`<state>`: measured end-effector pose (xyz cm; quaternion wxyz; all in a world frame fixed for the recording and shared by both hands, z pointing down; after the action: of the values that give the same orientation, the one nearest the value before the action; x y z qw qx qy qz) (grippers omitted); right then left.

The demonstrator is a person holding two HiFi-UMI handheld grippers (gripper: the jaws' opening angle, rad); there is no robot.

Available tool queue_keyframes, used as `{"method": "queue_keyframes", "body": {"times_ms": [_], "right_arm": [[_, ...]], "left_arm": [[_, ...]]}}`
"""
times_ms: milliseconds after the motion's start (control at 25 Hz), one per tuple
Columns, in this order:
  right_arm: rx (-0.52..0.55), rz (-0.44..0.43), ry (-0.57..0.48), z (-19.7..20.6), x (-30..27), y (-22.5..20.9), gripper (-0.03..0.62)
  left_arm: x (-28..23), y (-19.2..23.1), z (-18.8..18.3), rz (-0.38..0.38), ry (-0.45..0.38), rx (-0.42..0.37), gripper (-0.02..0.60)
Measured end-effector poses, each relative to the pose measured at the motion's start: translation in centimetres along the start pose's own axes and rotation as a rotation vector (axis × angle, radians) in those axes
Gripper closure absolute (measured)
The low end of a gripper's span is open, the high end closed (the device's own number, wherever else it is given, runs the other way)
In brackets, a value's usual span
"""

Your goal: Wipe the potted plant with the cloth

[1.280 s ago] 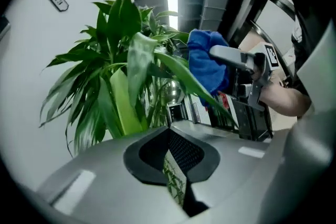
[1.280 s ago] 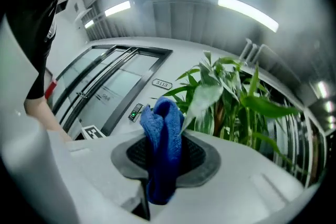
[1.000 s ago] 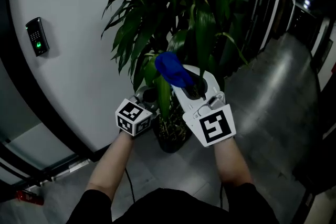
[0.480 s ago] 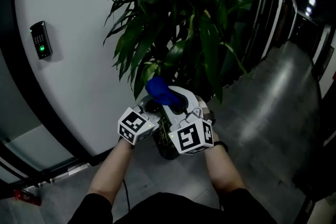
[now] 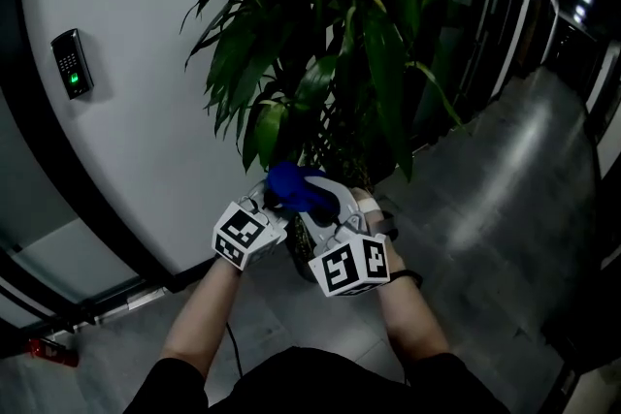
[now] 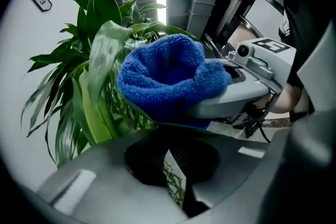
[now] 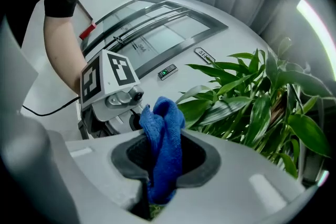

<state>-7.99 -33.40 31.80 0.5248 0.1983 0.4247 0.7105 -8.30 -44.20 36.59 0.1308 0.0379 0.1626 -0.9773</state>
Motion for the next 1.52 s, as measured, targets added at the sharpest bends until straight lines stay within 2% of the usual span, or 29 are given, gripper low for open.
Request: {"method": "queue_keyframes", "body": {"times_ms": [200, 400, 560, 800, 1120, 1320, 1520], "right_arm": [[-0.002, -0.015, 0.011, 0.9, 0.0, 1.2, 0.503], [-0.017, -0.034, 0.018, 1.7, 0.1, 2.5, 0.503], [-0.084, -0.082, 0.019, 1.7, 0.0, 4.0, 0.503], [-0.119, -0.106, 0.042, 2.3, -0.3, 5.2, 0.503], [-0.137, -0.114, 0.095, 2.6, 0.1, 7.9, 0.503], [-0.144, -0.058, 0.136, 3.2, 2.2, 8.7, 0.503], [-0.200, -0.060, 0.097, 4.9, 4.3, 8.6, 0.503]], "left_arm": [[0.2, -0.5, 1.3, -0.013, 0.021, 0.017, 0.575], [0.3, -0.3, 2.7, -0.039, 0.024, 0.072, 0.575], [1.0, -0.4, 4.1, -0.062, 0.026, 0.143, 0.575], [1.7, -0.1, 5.6, -0.078, 0.014, 0.252, 0.575], [3.7, -0.2, 8.3, -0.082, 0.016, 0.305, 0.575], [4.2, -1.7, 9.6, -0.043, 0.033, 0.329, 0.575], [4.0, -3.2, 10.0, -0.072, 0.070, 0.323, 0.575]]}}
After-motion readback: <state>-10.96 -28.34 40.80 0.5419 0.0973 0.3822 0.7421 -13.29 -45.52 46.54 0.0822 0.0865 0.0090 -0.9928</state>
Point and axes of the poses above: the fingertips, and each gripper's own axes: x backward along the fingers, y to its left, z out of its underside, the point moved 8 cm from there along x, backward along the fingers, and after that the axes turned 10 degrees about y, right-handed, at the moved point
